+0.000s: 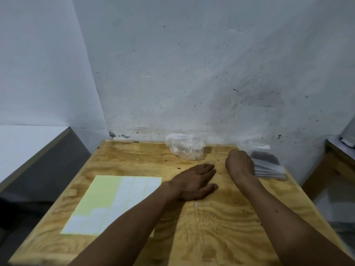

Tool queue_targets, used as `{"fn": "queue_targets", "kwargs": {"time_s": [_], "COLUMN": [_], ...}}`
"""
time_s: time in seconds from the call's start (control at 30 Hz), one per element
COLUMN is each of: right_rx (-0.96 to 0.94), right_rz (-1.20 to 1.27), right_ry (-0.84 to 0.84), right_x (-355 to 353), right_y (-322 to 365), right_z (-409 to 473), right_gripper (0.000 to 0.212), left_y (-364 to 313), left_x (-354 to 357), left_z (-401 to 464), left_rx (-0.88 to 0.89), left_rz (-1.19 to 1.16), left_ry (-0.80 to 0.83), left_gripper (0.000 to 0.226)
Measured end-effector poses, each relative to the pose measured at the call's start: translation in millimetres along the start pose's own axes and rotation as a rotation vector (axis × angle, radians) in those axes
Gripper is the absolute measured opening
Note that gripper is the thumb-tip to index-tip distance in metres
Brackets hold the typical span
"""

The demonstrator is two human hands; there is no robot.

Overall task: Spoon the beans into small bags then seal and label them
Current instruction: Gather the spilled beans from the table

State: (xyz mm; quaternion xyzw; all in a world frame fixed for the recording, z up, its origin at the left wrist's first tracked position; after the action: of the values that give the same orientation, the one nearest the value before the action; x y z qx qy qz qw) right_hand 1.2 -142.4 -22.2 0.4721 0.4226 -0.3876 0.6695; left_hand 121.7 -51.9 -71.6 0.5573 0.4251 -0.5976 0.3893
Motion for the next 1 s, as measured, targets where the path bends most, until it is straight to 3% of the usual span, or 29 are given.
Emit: {"fn": "queue_targets", "kwargs": {"time_s": [0.1, 0.17, 0.3, 0.37, 0.53, 0.63, 0.7, 0.77, 0.8, 0.87, 0.93, 1.0], "right_rx": [0.002, 0.040, 0.231, 0.370, 0.666, 0.722, 0.682, 0.578, 0.502, 0.342, 0.235, 0.178], "right_rz": [0.053, 0.129, 0.462, 0.732, 1.797, 2.032, 1.936, 1.622, 1.398, 0.998, 0.819, 0.767], "right_ry": [0.010, 0.028, 0.054, 0.110, 0.455, 0.497, 0.485, 0.482, 0.476, 0.426, 0.363, 0.336], "right_x": [3.3, 8.1, 16.2, 18.4, 25.3, 17.5, 13.3, 9.9, 7.9, 2.3, -2.1, -1.6], "right_y": [2.2, 0.5, -11.3, -15.2, 4.6, 10.3, 8.0, 2.4, -1.6, -6.7, -6.7, -5.8], "right_z": [1.0, 1.8, 0.1, -4.5, -13.0, -15.4, -14.8, -14.3, -14.2, -12.7, -11.1, -9.1], "right_gripper": [0.016, 0.028, 0.038, 0.036, 0.018, 0.019, 0.019, 0.019, 0.018, 0.016, 0.019, 0.033], "left_y": [-2.0, -1.7, -2.4, -3.0, -1.6, -2.1, -2.1, -1.4, -4.2, -11.0, -8.2, 10.9], "left_x": [-1.5, -0.9, -1.3, -1.2, -0.8, -1.5, -1.4, -4.5, -11.3, -33.7, -48.2, -53.7], "left_z": [-1.4, -2.0, -2.7, -2.8, -1.7, -2.2, -2.7, -3.9, -6.1, -15.5, -29.5, -34.2], "left_rx": [-0.006, -0.016, -0.031, -0.032, -0.027, -0.024, -0.028, -0.030, -0.008, 0.039, -0.035, -0.236], "left_rz": [-0.024, -0.026, -0.033, -0.035, -0.028, -0.021, -0.029, -0.044, -0.036, 0.064, 0.188, 0.238], "left_ry": [-0.010, -0.008, -0.007, -0.010, -0.049, -0.057, -0.049, -0.088, -0.170, -0.498, -0.781, -0.854], "left_gripper": [0.069, 0.069, 0.069, 0.068, 0.068, 0.067, 0.067, 0.063, 0.057, 0.042, 0.040, 0.056]}}
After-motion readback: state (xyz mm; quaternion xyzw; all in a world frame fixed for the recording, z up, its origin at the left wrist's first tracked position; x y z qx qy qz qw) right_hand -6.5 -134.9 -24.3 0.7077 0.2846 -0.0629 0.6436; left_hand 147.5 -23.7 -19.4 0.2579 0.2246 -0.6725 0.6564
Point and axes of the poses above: each hand's wrist, its own z-axis towards the middle knuckle, its own x-axis out of the palm, y = z × x, the point moved 7 cm from there along z, towards the middle knuckle, and after that the axes turned 8 degrees about z, right-handed, at the moved point
